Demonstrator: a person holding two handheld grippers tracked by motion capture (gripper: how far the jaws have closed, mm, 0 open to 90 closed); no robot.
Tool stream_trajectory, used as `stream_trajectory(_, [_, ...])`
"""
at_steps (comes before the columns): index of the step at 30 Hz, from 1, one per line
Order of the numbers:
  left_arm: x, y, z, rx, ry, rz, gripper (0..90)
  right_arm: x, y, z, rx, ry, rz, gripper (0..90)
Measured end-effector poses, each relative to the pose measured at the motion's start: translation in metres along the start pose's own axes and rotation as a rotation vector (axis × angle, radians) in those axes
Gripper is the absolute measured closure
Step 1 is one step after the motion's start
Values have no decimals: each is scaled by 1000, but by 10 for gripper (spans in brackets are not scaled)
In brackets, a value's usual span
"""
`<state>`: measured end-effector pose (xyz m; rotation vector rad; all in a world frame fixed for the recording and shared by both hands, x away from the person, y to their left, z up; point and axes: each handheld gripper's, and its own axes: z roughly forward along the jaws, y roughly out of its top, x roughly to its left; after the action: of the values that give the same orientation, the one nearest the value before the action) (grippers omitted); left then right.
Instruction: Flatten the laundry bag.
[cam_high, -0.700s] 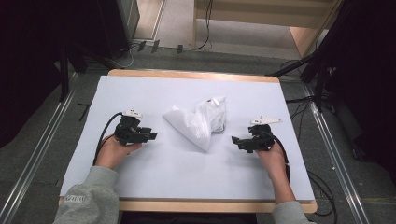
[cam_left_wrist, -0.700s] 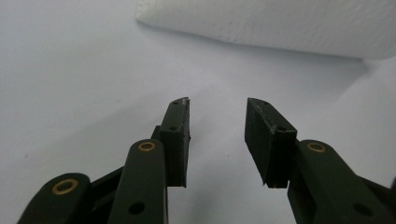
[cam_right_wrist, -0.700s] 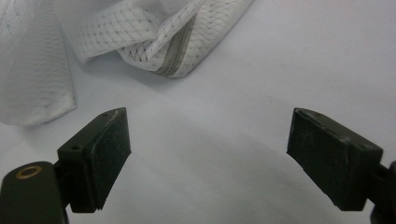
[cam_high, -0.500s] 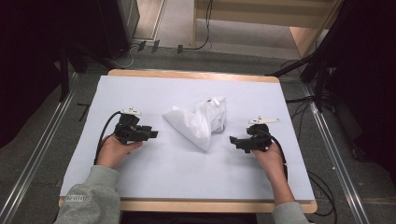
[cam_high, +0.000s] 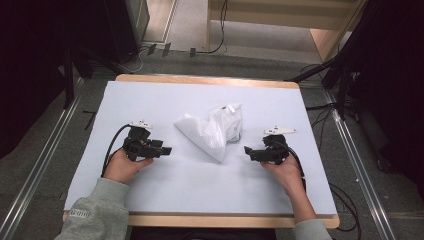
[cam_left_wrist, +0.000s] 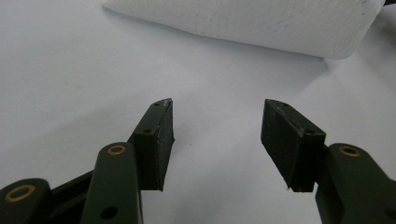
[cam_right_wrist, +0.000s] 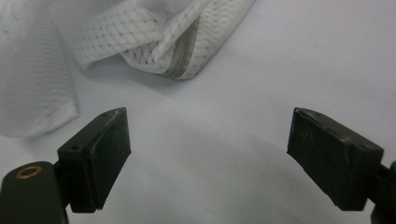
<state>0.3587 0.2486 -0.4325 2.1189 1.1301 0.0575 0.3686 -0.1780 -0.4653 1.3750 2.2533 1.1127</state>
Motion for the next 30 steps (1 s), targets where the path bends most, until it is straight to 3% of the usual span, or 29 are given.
stream_trajectory(5, [3,-1,1,9,2,3,410,2,2,-3,-17,42,-23,139])
stream_trajectory(18, [5,-1,0,12,-7,2,373,3,3,-4,-12,56,-35,190])
stream_trajectory(24, [7,-2,-2,13,2,-4,372,1,4,-3,20,67,-31,269])
stream_trajectory(30, [7,-3,-3,12,3,-1,375,0,6,-6,10,78,-25,330])
